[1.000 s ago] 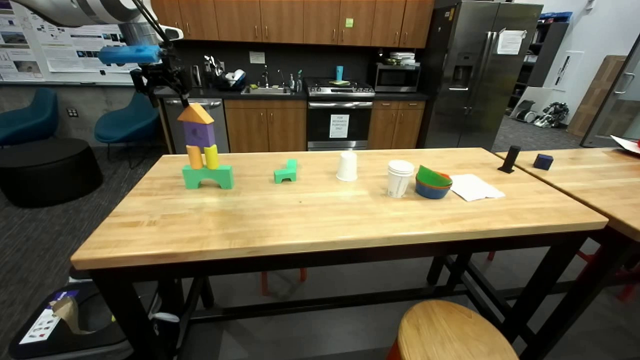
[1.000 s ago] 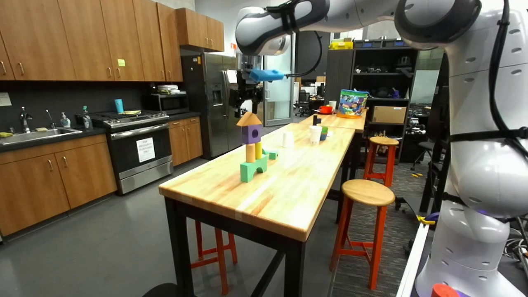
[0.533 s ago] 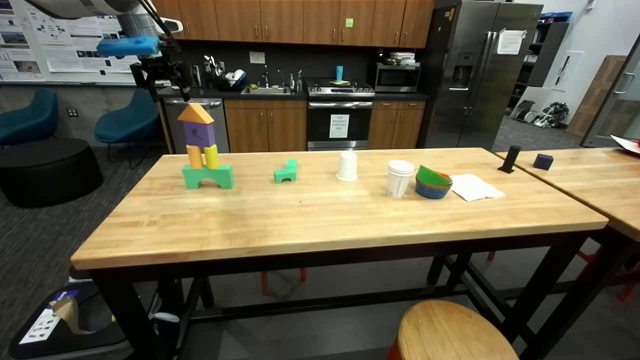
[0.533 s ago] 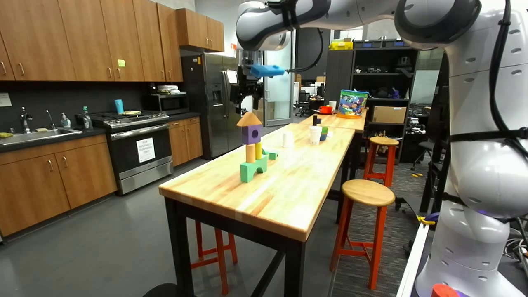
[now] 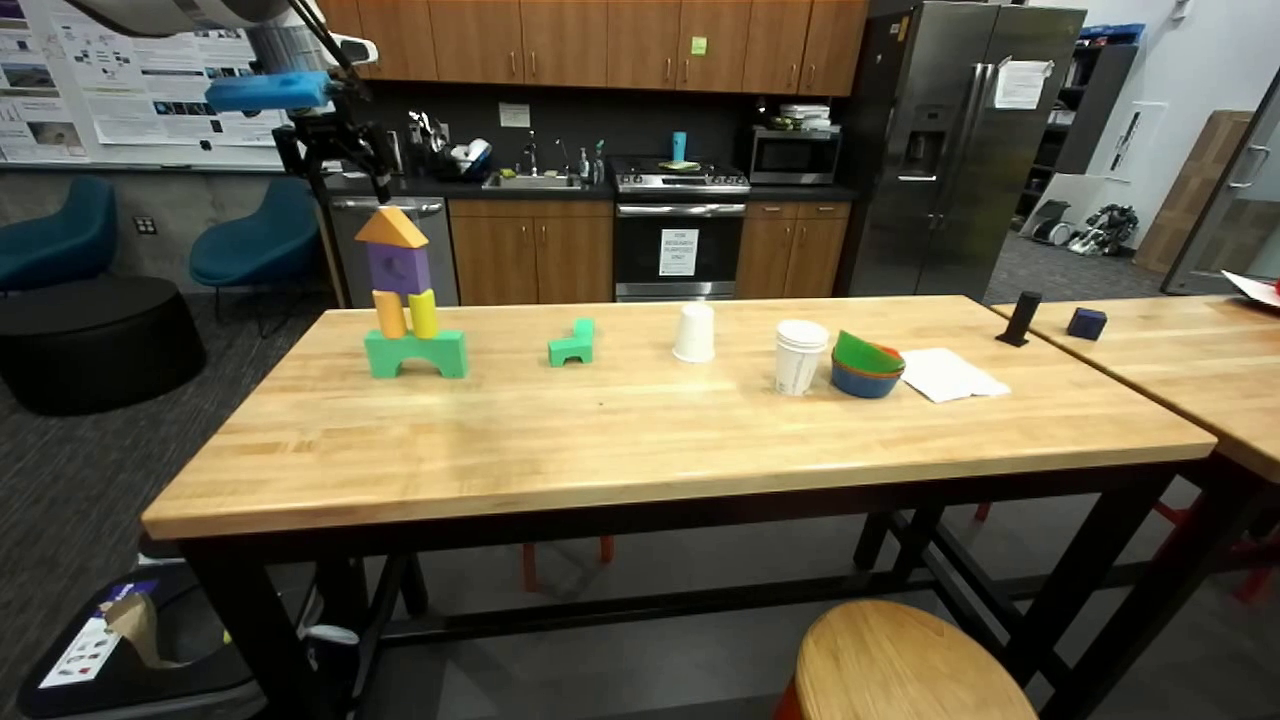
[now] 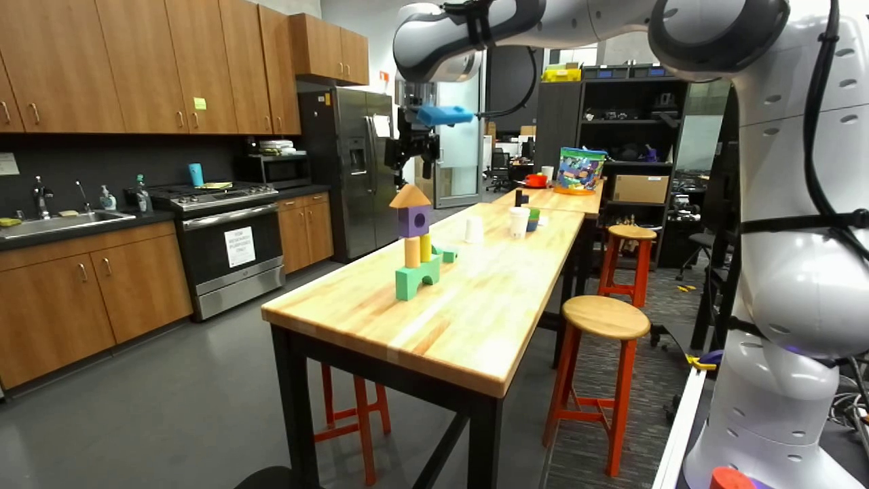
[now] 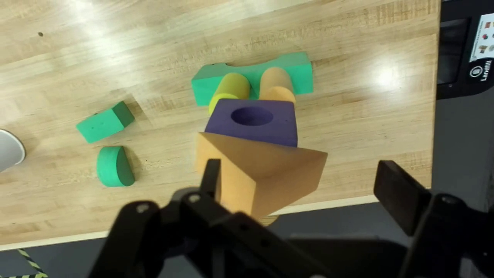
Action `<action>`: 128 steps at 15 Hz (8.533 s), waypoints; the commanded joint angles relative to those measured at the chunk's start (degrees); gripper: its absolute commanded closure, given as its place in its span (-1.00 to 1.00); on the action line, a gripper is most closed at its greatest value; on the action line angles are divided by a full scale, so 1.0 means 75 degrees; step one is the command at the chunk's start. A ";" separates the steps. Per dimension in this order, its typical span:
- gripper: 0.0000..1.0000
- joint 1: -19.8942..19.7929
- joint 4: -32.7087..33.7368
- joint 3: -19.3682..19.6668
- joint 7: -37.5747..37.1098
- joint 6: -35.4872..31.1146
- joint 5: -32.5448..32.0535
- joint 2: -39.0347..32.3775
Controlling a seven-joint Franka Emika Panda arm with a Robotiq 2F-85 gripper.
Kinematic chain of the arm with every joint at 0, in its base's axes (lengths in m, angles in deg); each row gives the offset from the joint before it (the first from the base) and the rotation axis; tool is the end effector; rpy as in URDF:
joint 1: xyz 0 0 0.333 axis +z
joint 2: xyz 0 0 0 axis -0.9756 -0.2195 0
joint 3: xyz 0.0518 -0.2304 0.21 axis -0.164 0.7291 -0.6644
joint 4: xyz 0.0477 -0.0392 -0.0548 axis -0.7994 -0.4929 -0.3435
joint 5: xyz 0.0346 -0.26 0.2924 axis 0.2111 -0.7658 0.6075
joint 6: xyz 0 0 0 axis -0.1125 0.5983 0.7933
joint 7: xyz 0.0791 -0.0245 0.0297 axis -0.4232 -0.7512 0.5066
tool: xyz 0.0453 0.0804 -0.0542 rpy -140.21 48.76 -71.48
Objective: Remove the orange block from the pile and put it on the table
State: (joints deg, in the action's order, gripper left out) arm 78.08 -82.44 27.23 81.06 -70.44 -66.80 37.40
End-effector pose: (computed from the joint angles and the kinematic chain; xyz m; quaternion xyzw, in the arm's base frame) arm 0.6379 0.0028 0.5647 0.9953 -0.0054 0.0866 0.0423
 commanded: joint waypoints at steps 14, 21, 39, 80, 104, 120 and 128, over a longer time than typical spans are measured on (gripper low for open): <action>-1.00 -0.0148 0.0241 0.0018 0.0340 0.0254 0.0644 -0.0258; -1.00 -0.0134 0.0284 0.0026 0.0321 0.0358 0.0602 -0.0327; -1.00 -0.0120 0.1249 -0.0019 0.0459 0.0688 0.0587 -0.1017; 1.00 -0.0164 0.1732 0.0066 0.0629 0.0590 0.0218 -0.0359; 0.99 -0.0660 0.0040 0.0576 0.0007 -0.0231 0.0223 0.0491; 0.99 -0.1178 -0.3133 0.1187 -0.0862 -0.1417 0.0677 0.1739; 0.99 -0.1207 -0.4215 0.1205 -0.1039 -0.1938 0.0820 0.2244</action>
State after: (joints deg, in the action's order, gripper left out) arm 69.46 -110.29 36.38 74.18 -83.06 -61.54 51.19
